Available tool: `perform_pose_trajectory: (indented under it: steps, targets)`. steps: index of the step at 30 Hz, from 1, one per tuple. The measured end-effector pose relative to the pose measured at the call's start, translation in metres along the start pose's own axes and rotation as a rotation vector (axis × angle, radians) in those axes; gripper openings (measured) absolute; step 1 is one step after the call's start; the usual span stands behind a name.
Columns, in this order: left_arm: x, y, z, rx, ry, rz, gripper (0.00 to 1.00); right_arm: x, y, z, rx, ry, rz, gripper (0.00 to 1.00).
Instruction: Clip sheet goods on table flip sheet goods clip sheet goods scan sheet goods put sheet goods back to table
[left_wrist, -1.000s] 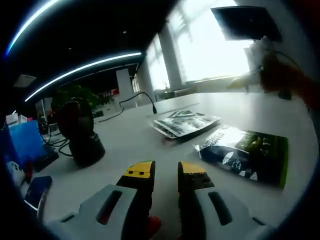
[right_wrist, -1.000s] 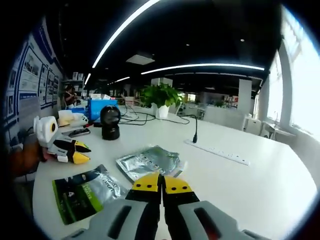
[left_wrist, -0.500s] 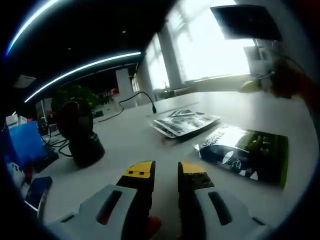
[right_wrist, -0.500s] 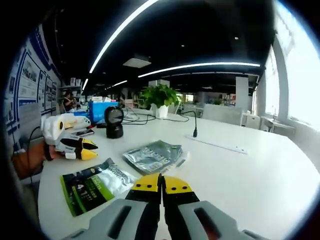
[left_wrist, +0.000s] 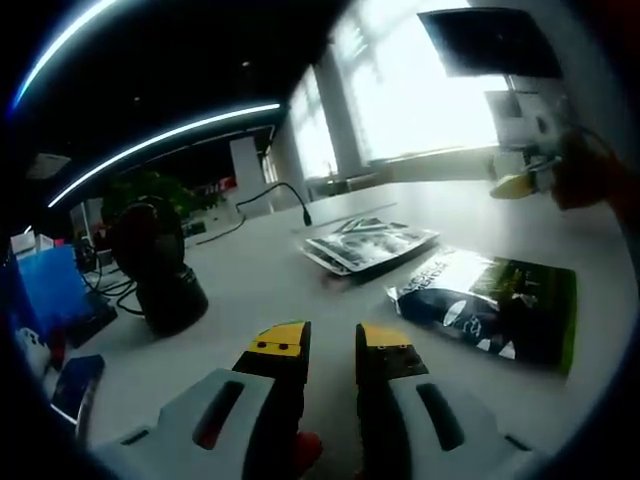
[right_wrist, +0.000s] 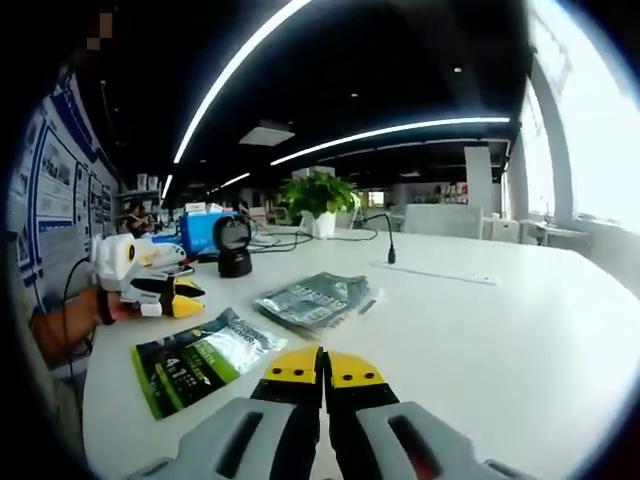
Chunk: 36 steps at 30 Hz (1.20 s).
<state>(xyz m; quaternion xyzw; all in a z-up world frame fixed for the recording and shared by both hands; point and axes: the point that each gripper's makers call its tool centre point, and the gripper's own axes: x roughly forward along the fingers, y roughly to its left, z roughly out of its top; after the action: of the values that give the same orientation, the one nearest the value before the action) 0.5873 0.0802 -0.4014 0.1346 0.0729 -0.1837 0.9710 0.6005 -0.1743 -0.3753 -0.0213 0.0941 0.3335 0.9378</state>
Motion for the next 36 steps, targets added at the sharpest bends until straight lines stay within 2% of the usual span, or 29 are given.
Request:
perform_pose_trajectory:
  steps: [16, 36]
  targets:
    - [0.001, -0.001, 0.001, 0.002, 0.001, -0.005, 0.11, -0.006, -0.005, -0.011, 0.029, -0.024, -0.018, 0.0]
    - [0.002, 0.0, 0.0, -0.006, 0.003, -0.005, 0.11, -0.029, 0.005, -0.014, -0.033, -0.059, 0.002, 0.0]
